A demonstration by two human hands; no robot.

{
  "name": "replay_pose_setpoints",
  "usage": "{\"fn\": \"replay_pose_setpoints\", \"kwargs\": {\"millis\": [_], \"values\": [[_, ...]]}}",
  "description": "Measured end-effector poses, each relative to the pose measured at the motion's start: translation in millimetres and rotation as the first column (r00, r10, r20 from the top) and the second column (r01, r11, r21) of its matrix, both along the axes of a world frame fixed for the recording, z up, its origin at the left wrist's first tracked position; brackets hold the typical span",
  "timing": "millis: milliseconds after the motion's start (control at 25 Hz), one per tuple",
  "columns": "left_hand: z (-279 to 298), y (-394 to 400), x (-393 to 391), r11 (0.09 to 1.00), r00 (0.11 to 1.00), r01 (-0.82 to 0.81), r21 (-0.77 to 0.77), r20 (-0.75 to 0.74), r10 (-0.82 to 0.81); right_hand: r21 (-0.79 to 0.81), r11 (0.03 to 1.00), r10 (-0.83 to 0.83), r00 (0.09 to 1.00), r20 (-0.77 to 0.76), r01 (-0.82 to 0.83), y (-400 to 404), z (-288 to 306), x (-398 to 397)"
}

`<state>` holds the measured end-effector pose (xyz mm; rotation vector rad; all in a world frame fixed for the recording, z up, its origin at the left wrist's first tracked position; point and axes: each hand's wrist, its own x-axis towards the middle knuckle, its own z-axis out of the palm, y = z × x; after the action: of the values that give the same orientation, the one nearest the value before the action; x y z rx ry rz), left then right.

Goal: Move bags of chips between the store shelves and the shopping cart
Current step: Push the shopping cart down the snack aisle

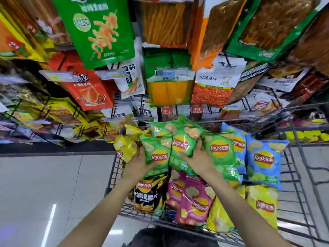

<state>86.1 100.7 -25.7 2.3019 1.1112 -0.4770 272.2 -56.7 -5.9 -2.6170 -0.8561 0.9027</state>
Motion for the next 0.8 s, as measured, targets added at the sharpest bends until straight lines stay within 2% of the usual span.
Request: {"fn": "replay_pose_setpoints", "kwargs": {"millis": [80, 240, 320, 480, 640, 800], "values": [[-7.3, -3.9, 6.3, 0.988, 0.993, -0.086, -0.125, 0.068, 0.095, 0.074, 0.996, -0.057, 0.998, -0.020, 0.059, 1.5, -6.9, -2.3], [-10.1, -7.6, 11.6, 0.904, 0.930, -0.225, -0.363, 0.197, 0.311, 0.210, 0.968, -0.135, 0.990, -0.032, 0.139, 1.0, -4.5, -5.6], [-10.3, -8.8, 9.7, 0.887, 0.897, -0.264, -0.379, 0.242, 0.370, 0.264, 0.951, -0.157, 0.986, -0.045, 0.164, -2.2, 1.0, -4.5], [0.4, -9.5, 8.1, 0.879, 0.860, -0.243, -0.411, 0.327, 0.391, 0.342, 0.909, -0.245, 0.969, -0.018, 0.236, -18.1, 17.5, -8.7], [20.6, -8.5, 12.9, 0.909, 0.855, -0.177, -0.378, 0.399, 0.333, 0.354, 0.867, -0.369, 0.929, -0.018, 0.351, -49.2, 37.3, -27.3], [44.9, -6.9, 14.3, 0.941, 0.851, -0.074, -0.329, 0.472, 0.232, 0.476, 0.779, -0.485, 0.874, 0.042, 0.409, -87.9, 55.0, -61.9]]}}
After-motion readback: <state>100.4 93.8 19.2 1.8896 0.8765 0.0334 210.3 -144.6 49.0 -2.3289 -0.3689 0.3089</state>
